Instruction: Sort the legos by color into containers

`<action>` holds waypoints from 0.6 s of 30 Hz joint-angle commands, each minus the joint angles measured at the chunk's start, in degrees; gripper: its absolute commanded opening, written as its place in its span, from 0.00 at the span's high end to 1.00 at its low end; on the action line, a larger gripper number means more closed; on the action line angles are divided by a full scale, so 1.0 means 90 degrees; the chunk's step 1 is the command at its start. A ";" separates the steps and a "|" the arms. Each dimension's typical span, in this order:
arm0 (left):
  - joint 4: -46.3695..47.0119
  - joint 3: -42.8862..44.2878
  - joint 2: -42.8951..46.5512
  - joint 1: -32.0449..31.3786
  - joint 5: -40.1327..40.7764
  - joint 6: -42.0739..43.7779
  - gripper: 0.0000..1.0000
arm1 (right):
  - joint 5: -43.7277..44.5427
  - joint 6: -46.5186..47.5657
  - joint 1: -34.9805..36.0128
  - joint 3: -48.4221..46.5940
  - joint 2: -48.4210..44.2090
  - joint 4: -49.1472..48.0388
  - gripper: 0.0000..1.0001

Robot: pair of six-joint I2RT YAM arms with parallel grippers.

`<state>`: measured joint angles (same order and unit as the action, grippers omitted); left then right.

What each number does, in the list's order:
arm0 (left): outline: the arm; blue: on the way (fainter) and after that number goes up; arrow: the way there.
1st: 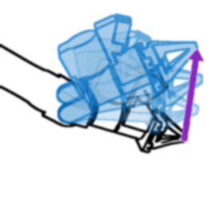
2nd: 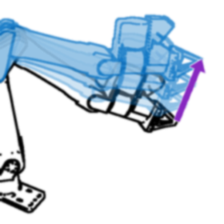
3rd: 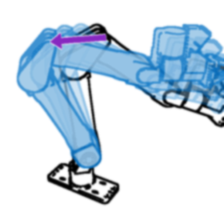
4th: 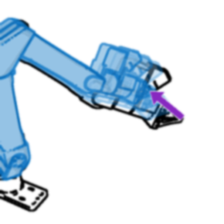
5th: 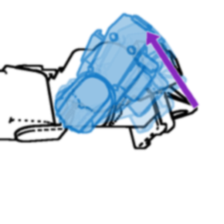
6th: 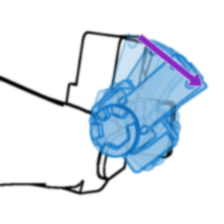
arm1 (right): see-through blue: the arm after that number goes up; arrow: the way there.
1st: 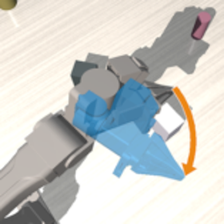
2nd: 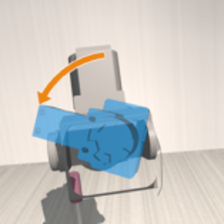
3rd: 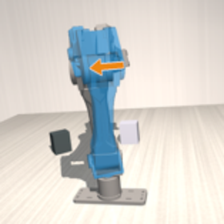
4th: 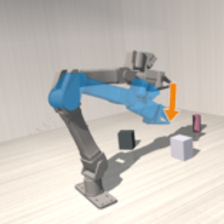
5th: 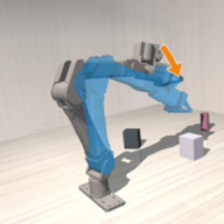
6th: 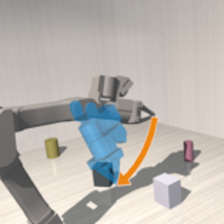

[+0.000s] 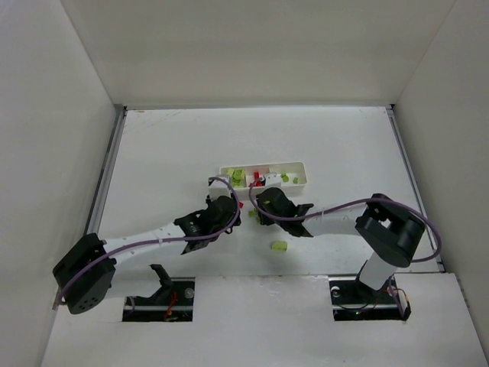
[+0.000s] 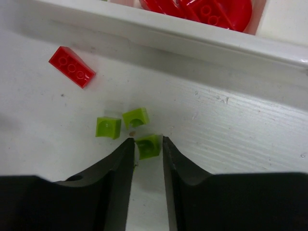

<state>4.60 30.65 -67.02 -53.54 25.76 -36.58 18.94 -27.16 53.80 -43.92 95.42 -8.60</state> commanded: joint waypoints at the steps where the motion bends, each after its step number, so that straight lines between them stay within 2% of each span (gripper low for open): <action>1: 0.0065 -0.0037 -0.0013 -0.0120 0.0116 -0.0096 0.65 | 0.0376 0.0039 0.0091 -0.0266 0.0092 0.0126 0.72; 4: 0.0143 0.0002 -0.0218 -0.0257 0.0194 -0.0096 0.64 | 0.0561 -0.0019 0.0140 -0.0198 -0.0161 0.0194 0.78; 10: 0.0328 0.0265 -0.0687 -0.0599 0.0263 -0.0047 0.59 | 0.0620 -0.0205 0.0072 0.0134 -0.1508 0.0233 0.80; 14: 0.0543 0.0461 -0.1029 -0.0716 0.0282 -0.0057 0.58 | 0.0737 -0.0303 -0.0639 0.0086 -0.2056 0.0330 0.80; 18: 0.0767 0.0539 -0.1253 -0.0736 0.0370 -0.0086 0.57 | 0.0952 -0.0322 -0.1313 -0.0265 -0.1853 0.0340 0.79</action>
<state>7.94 32.91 -77.62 -60.01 27.27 -36.99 24.56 -29.21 45.04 -43.46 77.12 -5.28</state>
